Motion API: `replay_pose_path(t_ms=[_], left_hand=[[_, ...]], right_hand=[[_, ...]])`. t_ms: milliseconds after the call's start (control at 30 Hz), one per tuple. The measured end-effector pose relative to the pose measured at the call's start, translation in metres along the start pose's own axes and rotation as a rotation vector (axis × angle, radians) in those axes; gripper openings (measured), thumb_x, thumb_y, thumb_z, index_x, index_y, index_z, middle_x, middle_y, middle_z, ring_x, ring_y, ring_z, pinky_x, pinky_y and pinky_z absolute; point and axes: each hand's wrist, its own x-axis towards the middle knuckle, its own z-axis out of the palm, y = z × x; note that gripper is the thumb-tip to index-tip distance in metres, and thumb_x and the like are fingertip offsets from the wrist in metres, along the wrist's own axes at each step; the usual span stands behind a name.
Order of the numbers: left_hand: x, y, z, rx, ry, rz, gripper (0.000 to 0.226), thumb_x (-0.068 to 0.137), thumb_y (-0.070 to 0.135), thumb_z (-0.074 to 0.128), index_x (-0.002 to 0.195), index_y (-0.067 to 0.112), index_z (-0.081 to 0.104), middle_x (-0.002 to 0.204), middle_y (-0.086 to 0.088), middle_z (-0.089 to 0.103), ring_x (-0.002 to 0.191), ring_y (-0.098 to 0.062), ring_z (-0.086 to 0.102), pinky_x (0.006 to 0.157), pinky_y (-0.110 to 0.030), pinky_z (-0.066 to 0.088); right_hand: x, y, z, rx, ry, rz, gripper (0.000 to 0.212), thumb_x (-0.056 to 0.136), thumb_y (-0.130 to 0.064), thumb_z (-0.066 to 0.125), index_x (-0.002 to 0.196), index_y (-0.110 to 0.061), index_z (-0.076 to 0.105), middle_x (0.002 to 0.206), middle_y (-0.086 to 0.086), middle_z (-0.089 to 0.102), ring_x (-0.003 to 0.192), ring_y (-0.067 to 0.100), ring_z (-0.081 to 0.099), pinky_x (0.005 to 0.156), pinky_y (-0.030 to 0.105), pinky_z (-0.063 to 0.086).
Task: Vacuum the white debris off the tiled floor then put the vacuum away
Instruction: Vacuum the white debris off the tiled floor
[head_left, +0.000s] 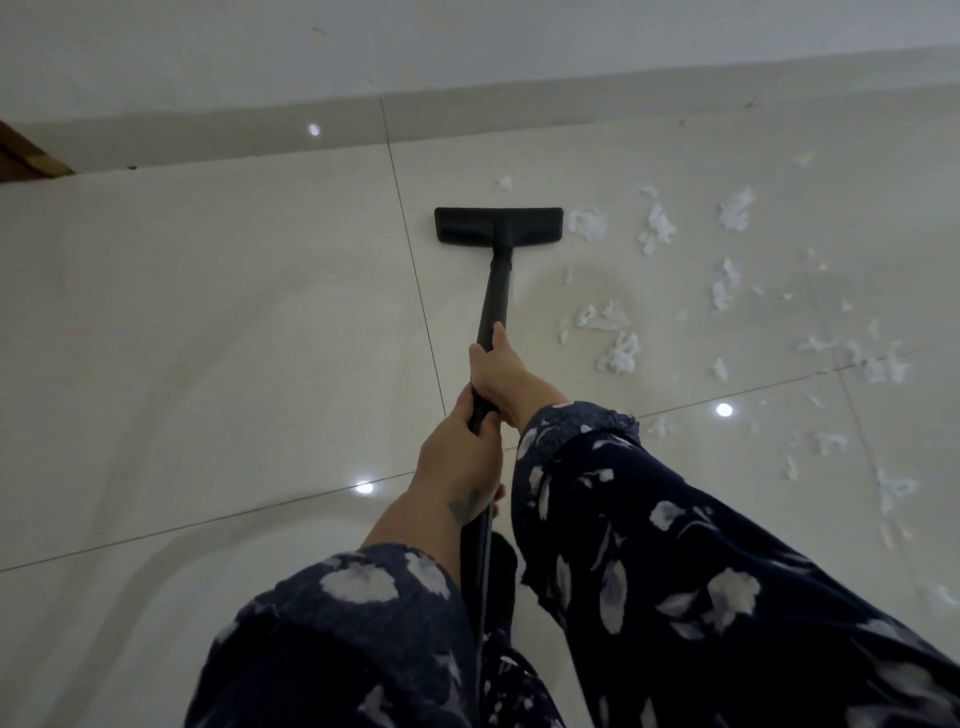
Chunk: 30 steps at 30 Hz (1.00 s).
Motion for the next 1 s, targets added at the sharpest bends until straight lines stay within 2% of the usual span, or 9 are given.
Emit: replay_pose_path(t_ms=[200,267,333,433,500,600,800,900,1000], left_hand=[[0.048,0.047,-0.014,0.013,0.019,0.039,0.049,0.106,0.023,0.035,0.155,0.027,0.029,0.131,-0.009,0.058,0.06,0.003,0.041,0.037,0.0,0.037],[0.059,0.057,-0.016,0.017,0.023,0.054,0.048,0.106,0.023,0.035,0.154,0.026,0.029,0.105,0.0,0.059,0.058,0.003,0.041,0.035,-0.001,0.036],[0.067,0.065,-0.016,0.014,0.013,0.05,0.048,0.106,0.023,0.036,0.154,0.025,0.031,0.085,0.01,0.05,0.057,0.002,0.042,0.034,-0.002,0.036],[0.077,0.074,-0.012,0.038,0.003,0.065,0.046,0.106,0.023,0.035,0.152,0.023,0.034,0.086,0.006,0.052,0.056,0.001,0.043,0.033,-0.002,0.036],[0.08,0.079,-0.006,0.063,-0.012,0.076,0.046,0.106,0.023,0.035,0.152,0.022,0.034,0.077,0.011,0.047,0.056,0.001,0.042,0.034,-0.002,0.036],[0.079,0.084,0.004,0.087,-0.045,0.08,0.046,0.107,0.024,0.034,0.153,0.022,0.033,0.074,0.014,0.043,0.056,0.002,0.042,0.034,-0.001,0.036],[0.062,0.087,0.026,0.096,-0.107,0.077,0.045,0.107,0.024,0.034,0.152,0.023,0.035,0.083,0.01,0.049,0.057,0.002,0.044,0.032,-0.002,0.035],[0.051,0.082,0.035,0.112,-0.136,0.073,0.045,0.107,0.024,0.034,0.152,0.023,0.034,0.1,0.003,0.053,0.059,0.001,0.045,0.032,-0.002,0.035],[0.038,0.077,0.043,0.12,-0.165,0.077,0.045,0.107,0.024,0.033,0.152,0.024,0.034,0.086,0.008,0.051,0.059,0.002,0.044,0.032,-0.001,0.035]], right_hand=[[0.048,-0.05,-0.016,0.022,-0.006,-0.022,0.057,0.1,-0.016,0.036,0.151,-0.02,0.009,0.151,0.015,0.031,0.136,0.032,0.037,0.111,0.042,0.033],[0.059,-0.06,-0.02,0.016,-0.007,-0.024,0.058,0.1,-0.015,0.035,0.151,-0.021,0.009,0.152,0.014,0.031,0.136,0.032,0.037,0.11,0.042,0.033],[0.068,-0.065,-0.025,0.018,0.012,-0.033,0.058,0.1,-0.015,0.035,0.151,-0.021,0.009,0.15,0.014,0.032,0.135,0.032,0.038,0.108,0.042,0.035],[0.077,-0.068,-0.034,0.018,0.038,-0.036,0.057,0.1,-0.015,0.035,0.151,-0.019,0.009,0.15,0.015,0.032,0.135,0.032,0.039,0.108,0.043,0.035],[0.08,-0.068,-0.043,0.016,0.058,-0.025,0.057,0.1,-0.016,0.033,0.151,-0.02,0.009,0.15,0.015,0.032,0.135,0.033,0.039,0.11,0.044,0.036],[0.08,-0.062,-0.057,0.012,0.07,-0.006,0.057,0.1,-0.015,0.032,0.151,-0.02,0.008,0.151,0.016,0.031,0.135,0.034,0.039,0.11,0.045,0.036],[0.064,-0.042,-0.081,0.052,0.115,0.017,0.058,0.099,-0.012,0.034,0.151,-0.02,0.009,0.151,0.015,0.031,0.135,0.032,0.039,0.11,0.044,0.036],[0.055,-0.029,-0.089,0.091,0.123,0.041,0.059,0.099,-0.012,0.034,0.151,-0.021,0.008,0.151,0.015,0.03,0.135,0.032,0.038,0.11,0.043,0.036],[0.04,-0.015,-0.094,0.102,0.126,0.05,0.057,0.1,-0.012,0.033,0.151,-0.021,0.009,0.15,0.015,0.032,0.134,0.032,0.039,0.107,0.04,0.036]])
